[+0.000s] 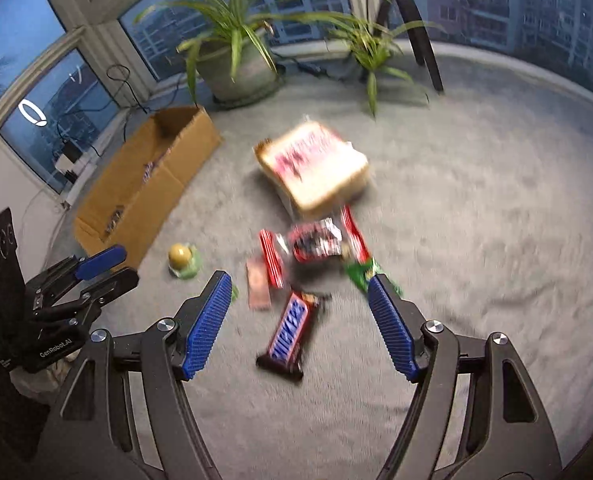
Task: Organize snacks
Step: 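Move the left tool over the green candy while the right tool moves over a Snickers bar, then grasp the green candy with the left tool while the right tool grasps the Snickers bar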
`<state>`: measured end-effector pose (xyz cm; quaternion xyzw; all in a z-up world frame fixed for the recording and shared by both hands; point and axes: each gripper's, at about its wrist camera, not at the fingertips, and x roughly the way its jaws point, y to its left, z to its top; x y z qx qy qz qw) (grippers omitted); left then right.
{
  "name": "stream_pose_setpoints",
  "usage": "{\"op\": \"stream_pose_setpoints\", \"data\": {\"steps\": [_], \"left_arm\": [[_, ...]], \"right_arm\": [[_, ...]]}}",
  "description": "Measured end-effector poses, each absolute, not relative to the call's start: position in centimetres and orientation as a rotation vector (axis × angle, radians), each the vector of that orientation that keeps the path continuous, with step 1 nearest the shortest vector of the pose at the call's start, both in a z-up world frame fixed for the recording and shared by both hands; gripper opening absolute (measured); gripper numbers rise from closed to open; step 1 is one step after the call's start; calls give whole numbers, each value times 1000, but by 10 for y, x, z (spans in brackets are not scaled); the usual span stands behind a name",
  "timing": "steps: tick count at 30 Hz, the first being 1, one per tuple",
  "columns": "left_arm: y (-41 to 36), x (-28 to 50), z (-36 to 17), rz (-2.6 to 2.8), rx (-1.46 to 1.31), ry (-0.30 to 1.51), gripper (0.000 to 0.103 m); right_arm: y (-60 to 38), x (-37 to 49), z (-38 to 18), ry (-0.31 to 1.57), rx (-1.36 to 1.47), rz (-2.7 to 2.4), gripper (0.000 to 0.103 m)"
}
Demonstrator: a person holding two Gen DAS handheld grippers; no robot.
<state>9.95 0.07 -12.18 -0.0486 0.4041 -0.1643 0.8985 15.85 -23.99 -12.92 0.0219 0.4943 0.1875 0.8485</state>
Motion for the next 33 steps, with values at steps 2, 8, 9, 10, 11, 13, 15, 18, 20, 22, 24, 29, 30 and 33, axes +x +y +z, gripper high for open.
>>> {"op": "stream_pose_setpoints", "data": {"steps": [2, 8, 9, 10, 11, 13, 15, 18, 20, 22, 24, 29, 30, 33], "left_arm": [[-11, 100, -130, -359, -83, 855, 46], [-37, 103, -153, -415, -18, 910, 38], [-40, 103, -155, -424, -8, 917, 35], [-43, 103, -157, -429, 3, 921, 34], [-46, 103, -158, -431, 15, 923, 34], [-49, 106, -161, -435, 28, 928, 30], [-52, 108, -163, -440, 41, 930, 29], [-56, 109, -166, -448, 70, 932, 29], [-58, 109, -168, -450, 85, 935, 29], [-59, 111, -171, -448, 98, 938, 29], [-61, 112, -174, -447, 114, 943, 23], [-64, 111, -177, -446, 136, 935, 21], [-63, 111, -177, -448, 128, 935, 21], [-63, 112, -177, -450, 123, 933, 20]], "right_arm": [[-240, 153, -138, 1053, 39, 390, 74], [-236, 147, -159, 1086, 56, 386, 65], [-235, 147, -161, 1094, 63, 389, 61], [-234, 148, -164, 1105, 67, 391, 55], [-232, 148, -167, 1113, 66, 392, 54], [-228, 149, -172, 1118, 58, 393, 54], [-224, 149, -174, 1121, 54, 390, 54], [-222, 152, -179, 1127, 51, 377, 54], [-222, 154, -182, 1134, 56, 374, 53], [-222, 155, -186, 1139, 55, 372, 53], [-222, 156, -188, 1144, 50, 372, 51], [-217, 157, -194, 1159, 30, 376, 48], [-215, 158, -195, 1161, 23, 376, 47], [-209, 157, -199, 1168, -25, 365, 43]]}}
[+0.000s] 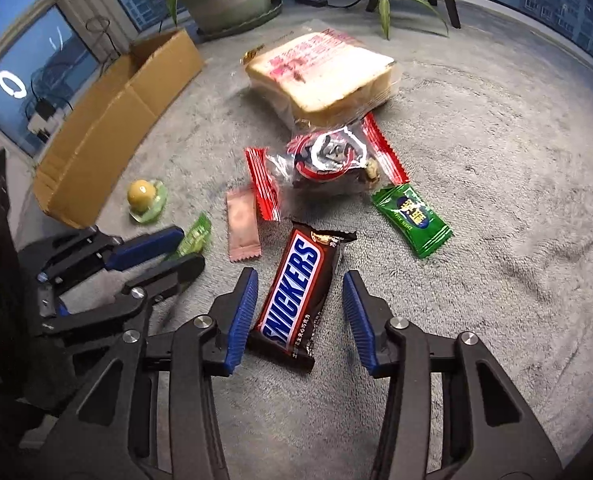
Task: Organize snacks
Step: 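Grasp the green candy with the left tool while the right tool grasps the Snickers bar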
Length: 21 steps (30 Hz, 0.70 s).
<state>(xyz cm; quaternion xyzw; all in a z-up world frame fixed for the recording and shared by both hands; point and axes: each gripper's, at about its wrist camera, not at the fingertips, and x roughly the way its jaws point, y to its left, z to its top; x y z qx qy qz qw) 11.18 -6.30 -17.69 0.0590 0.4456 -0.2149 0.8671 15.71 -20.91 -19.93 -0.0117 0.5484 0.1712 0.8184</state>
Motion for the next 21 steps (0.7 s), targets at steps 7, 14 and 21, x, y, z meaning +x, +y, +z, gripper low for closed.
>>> {"op": "stream_pose_setpoints", "data": {"steps": [7, 14, 21], "left_arm": [[-58, 113, -177, -449, 81, 931, 18], [-57, 112, -175, -448, 66, 930, 18], [-56, 110, -172, -446, 56, 920, 18]], "right_arm": [[-207, 154, -198, 1160, -76, 357, 33], [-215, 151, -194, 1149, -60, 352, 31], [-222, 150, -191, 1138, -43, 353, 31]]}}
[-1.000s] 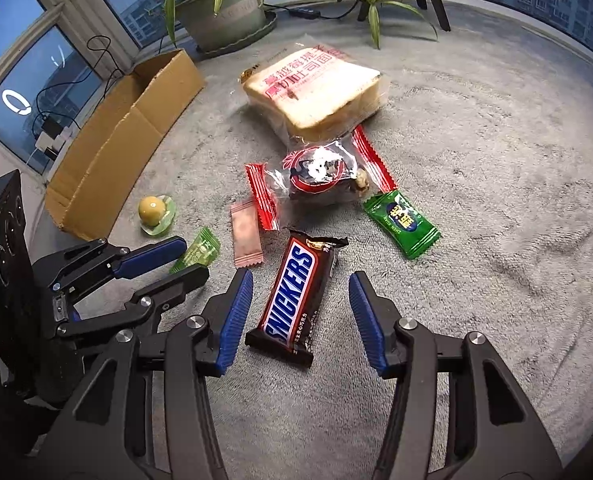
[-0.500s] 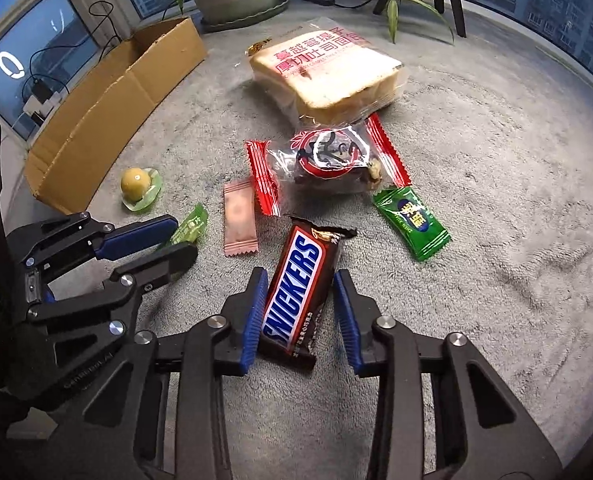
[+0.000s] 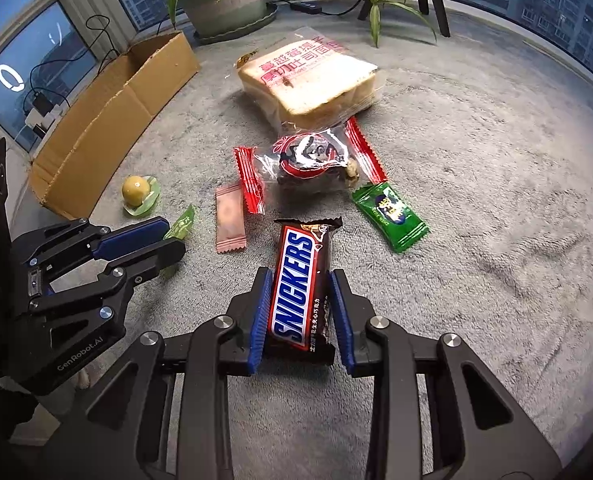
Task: Organize snacks
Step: 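Grasp the green candy with the left tool while the right tool grasps the Snickers bar, then carry both held snacks over the box and open both tools to drop them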
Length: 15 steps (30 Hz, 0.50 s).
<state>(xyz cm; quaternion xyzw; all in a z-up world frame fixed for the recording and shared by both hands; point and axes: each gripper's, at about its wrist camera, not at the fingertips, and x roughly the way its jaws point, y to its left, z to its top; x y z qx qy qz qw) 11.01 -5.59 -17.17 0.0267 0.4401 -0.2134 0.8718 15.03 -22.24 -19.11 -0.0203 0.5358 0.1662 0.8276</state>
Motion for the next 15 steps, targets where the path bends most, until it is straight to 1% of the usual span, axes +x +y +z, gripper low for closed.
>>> {"op": "stream_pose_setpoints", "data": {"steps": [6, 15], "left_arm": [[-53, 108, -165, -442, 44, 905, 18], [-32, 104, -137, -413, 2, 846, 18]], "right_arm": [[-227, 146, -182, 1114, -24, 349, 30], [-223, 145, -142, 1033, -7, 383, 30]]}}
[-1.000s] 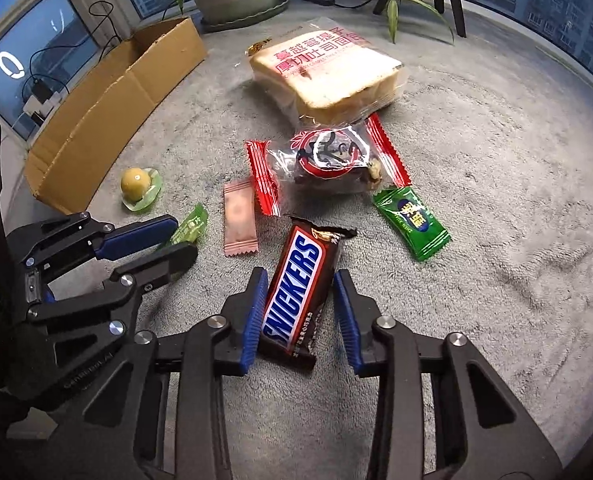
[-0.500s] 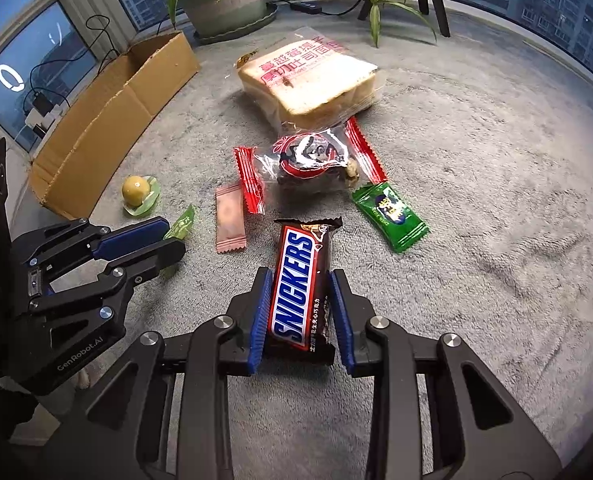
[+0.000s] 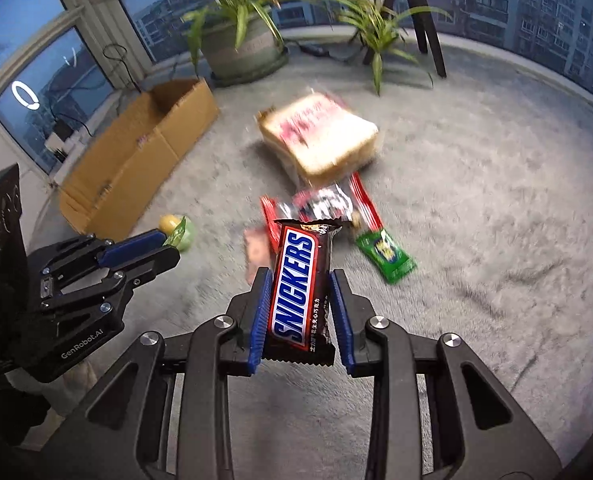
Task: Organize snacks
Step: 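Carry both held snacks over the box and open both tools to drop them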
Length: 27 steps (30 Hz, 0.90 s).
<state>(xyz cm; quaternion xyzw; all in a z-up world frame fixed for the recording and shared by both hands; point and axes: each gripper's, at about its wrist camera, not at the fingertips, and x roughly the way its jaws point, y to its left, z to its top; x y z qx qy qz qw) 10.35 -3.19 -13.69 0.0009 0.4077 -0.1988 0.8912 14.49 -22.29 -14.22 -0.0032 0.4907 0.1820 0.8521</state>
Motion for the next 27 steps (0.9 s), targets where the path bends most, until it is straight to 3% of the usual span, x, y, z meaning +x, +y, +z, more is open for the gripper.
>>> {"op": "stream_pose_setpoints", "data": {"steps": [16, 27], "left_arm": [[48, 107, -99, -261, -86, 755, 18], [111, 112, -93, -149, -106, 729, 18]], "right_arm": [[-149, 173, -84, 910, -37, 522, 30], [-79, 195, -79, 889, -57, 613, 30]]}}
